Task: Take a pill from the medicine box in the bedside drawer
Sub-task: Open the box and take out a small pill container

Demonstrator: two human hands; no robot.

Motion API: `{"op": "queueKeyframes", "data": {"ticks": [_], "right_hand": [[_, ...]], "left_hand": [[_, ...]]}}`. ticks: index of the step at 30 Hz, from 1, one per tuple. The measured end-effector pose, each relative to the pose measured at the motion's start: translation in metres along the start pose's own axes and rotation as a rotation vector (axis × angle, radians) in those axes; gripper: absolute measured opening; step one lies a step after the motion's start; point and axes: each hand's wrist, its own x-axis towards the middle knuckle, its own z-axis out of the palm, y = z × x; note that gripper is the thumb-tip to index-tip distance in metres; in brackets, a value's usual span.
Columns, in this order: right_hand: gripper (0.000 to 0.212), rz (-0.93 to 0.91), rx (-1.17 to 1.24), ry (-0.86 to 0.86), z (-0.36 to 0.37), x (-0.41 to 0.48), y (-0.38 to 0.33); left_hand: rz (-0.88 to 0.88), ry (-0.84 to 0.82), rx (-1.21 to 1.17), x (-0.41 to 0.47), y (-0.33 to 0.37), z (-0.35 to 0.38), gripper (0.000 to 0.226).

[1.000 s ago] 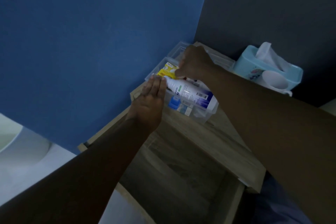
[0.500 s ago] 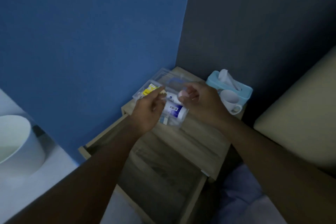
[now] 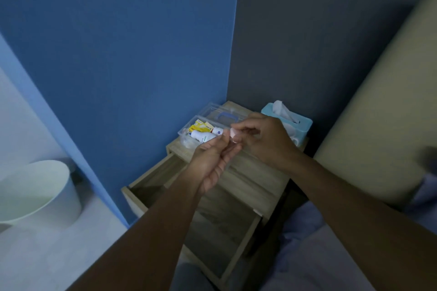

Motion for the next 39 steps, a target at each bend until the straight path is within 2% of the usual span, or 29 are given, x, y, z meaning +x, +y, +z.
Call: {"op": "queueKeyframes", "data": {"ticks": [3,6,8,11,14,15,18,20,22,25,29,31,34,39], "right_hand": [[0.031,-0.013,0.130,-0.113,-0.011,-0.001,-0.001],[0.043,0.089,0.320,-0.223,-0.022,0.002,-0.001],[0.053,0.138,0.178,-0.151,-0.025,0.005,-0.003],[0.048,0.101,-0.117,-0.036,-0.026,0.005,-0.010],[0.028,0.018,-0.070,-0.102,-0.027,0.006,-0.008],[0.027,-0.003,-0.052,-0.146,-0.028,0.007,-0.006],[0.054,0.017,-0.010,-0.248,-0.031,0.009,-0.001],[0.064,0.069,-0.049,-0.193,-0.028,0.010,-0.002],[0.053,0.083,-0.116,-0.130,-0.026,0.011,-0.002],[0.029,0.038,-0.135,-0.195,-0.025,0.012,-0.003],[0.030,-0.027,-0.018,-0.259,-0.028,0.011,0.000],[0.032,-0.067,0.033,-0.208,-0.029,0.011,0.004],[0.035,0.004,0.066,-0.083,-0.032,0.008,0.019],[0.016,0.218,0.128,0.116,-0.018,-0.013,0.069]], "left_hand": [[-0.014,0.025,-0.087,-0.006,-0.001,0.006,0.044],[-0.020,0.022,-0.121,-0.006,0.002,0.010,0.028],[-0.013,0.019,-0.120,-0.004,0.003,0.013,0.030],[-0.010,0.004,-0.068,-0.003,0.003,0.016,0.045],[-0.029,0.007,-0.060,-0.001,0.001,0.014,0.048],[-0.037,0.015,-0.080,-0.001,0.000,0.012,0.046],[-0.038,0.025,-0.120,0.000,-0.003,0.008,0.045],[-0.031,0.041,-0.108,0.001,-0.005,0.006,0.044],[-0.034,0.047,-0.102,0.002,-0.009,0.003,0.037],[-0.052,0.045,-0.090,0.004,-0.013,0.000,0.034],[-0.069,0.024,-0.110,0.009,-0.016,-0.008,0.032],[-0.080,0.032,-0.119,0.011,-0.018,-0.014,0.031],[-0.094,0.042,-0.115,0.016,-0.025,-0.023,0.038],[-0.148,0.015,-0.057,0.032,-0.039,-0.035,0.031]]}}
